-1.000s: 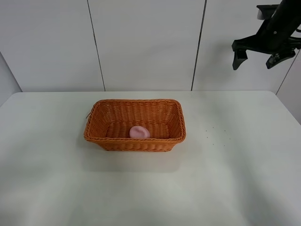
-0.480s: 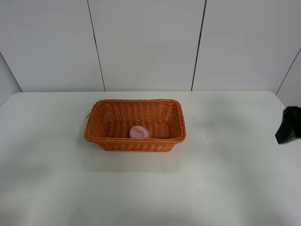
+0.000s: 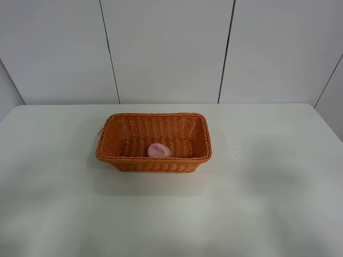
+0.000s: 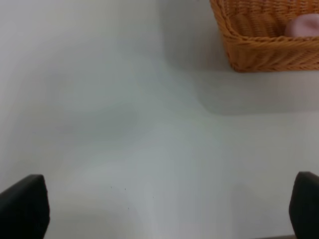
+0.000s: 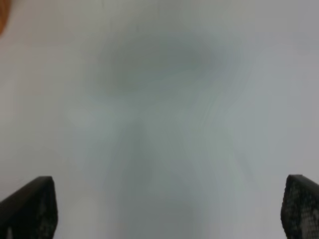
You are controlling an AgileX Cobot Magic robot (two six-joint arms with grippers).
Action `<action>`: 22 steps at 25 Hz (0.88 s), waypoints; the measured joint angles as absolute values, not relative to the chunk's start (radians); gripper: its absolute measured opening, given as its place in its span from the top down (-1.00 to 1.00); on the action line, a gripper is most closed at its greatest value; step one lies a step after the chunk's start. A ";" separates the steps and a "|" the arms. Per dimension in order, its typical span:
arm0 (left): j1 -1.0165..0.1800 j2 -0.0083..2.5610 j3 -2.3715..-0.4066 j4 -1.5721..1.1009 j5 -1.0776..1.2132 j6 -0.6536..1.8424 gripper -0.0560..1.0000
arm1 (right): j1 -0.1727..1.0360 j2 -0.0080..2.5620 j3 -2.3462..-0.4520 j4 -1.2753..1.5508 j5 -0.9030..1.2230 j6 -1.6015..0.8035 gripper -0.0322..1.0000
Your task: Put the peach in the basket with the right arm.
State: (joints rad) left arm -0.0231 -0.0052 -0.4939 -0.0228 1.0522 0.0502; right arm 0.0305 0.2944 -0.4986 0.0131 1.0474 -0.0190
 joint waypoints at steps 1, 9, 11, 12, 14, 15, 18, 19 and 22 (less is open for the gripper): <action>-0.023 -0.005 -0.494 -0.023 1.052 0.050 -0.98 | 0.031 0.246 -0.497 0.013 1.042 -0.019 -0.41; -0.023 -0.005 -0.494 -0.023 1.052 0.050 -0.98 | 0.031 0.003 -0.494 0.013 1.031 -0.017 -0.41; -0.023 -0.005 -0.494 -0.023 1.052 0.050 -0.98 | 0.031 -0.003 -0.494 0.013 1.031 -0.017 -0.41; -0.023 -0.005 -0.494 -0.023 1.052 0.050 -0.98 | 0.031 -0.003 -0.494 0.013 1.031 -0.017 -0.41; -0.023 -0.005 -0.494 -0.023 1.052 0.050 -0.98 | 0.031 -0.003 -0.494 0.013 1.031 -0.017 -0.41; -0.023 -0.005 -0.494 -0.023 1.052 0.050 -0.98 | 0.031 -0.003 -0.494 0.013 1.031 -0.017 -0.41; -0.023 -0.005 -0.494 -0.023 1.052 0.050 -0.98 | 0.031 -0.003 -0.494 0.013 1.031 -0.017 -0.41; -0.023 -0.005 -0.494 -0.023 1.052 0.050 -0.98 | 0.031 -0.003 -0.494 0.013 1.031 -0.017 -0.41; -0.023 -0.005 -0.494 -0.023 1.052 0.050 -0.98 | 0.031 -0.003 -0.494 0.013 1.031 -0.017 -0.41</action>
State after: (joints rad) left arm -0.0231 -0.0052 -0.4939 -0.0228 1.0522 0.0502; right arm 0.0305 -0.0028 -0.4940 0.0134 1.0311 -0.0167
